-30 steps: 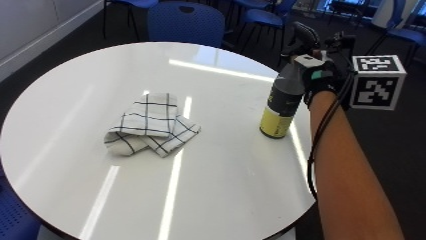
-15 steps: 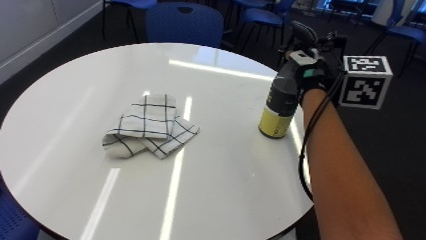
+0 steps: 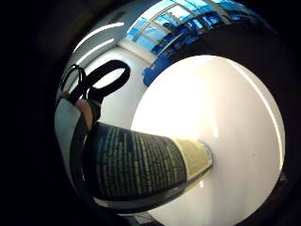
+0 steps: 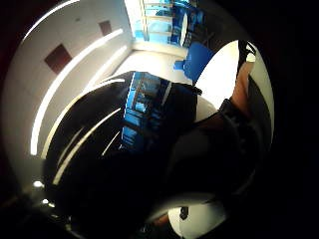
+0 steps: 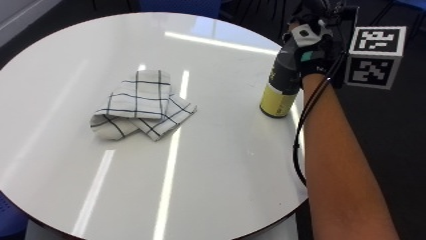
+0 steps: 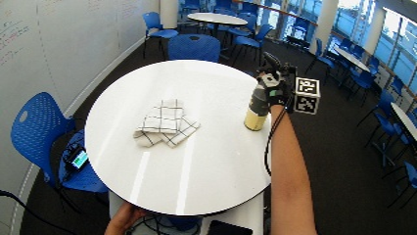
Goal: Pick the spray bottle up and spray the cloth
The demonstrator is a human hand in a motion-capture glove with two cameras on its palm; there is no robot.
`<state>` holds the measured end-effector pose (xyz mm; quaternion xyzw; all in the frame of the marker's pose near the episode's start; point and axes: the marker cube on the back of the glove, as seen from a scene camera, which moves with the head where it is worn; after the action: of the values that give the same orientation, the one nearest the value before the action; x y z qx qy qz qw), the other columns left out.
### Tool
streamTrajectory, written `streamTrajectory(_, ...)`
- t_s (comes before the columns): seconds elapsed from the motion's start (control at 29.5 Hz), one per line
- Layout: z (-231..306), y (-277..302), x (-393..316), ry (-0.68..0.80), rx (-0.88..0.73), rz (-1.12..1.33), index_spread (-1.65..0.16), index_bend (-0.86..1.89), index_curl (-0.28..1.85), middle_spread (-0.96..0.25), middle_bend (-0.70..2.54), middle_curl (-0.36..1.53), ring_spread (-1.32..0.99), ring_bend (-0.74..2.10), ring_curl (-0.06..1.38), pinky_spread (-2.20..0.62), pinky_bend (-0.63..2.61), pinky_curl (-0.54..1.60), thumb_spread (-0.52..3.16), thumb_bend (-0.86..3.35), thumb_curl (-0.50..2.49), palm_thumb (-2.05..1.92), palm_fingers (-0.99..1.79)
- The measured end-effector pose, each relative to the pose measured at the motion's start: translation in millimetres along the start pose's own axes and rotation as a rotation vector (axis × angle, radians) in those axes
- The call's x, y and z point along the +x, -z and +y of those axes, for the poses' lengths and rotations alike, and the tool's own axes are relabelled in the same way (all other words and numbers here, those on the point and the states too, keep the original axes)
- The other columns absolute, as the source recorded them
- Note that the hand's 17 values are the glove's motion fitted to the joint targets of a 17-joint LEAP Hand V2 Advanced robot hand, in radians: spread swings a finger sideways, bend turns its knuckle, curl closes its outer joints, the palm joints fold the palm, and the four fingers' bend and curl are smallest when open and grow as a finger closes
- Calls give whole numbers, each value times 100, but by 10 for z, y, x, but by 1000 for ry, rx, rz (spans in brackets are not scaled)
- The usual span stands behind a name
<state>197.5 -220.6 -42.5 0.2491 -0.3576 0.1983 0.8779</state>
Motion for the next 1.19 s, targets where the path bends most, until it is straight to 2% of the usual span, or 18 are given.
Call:
streamTrajectory(0.68, 304, -243, -876, 161, 19, -22, -32, 30, 53, -25, 55, 51, -23, 52, 44, -26, 40, 34, 45, -3, 68, 92, 137)
streamTrajectory(1.19, 339, -153, -695, 132, 67, 15, -31, 32, 56, -25, 57, 51, -24, 53, 45, -28, 40, 36, 42, -3, 72, 91, 137)
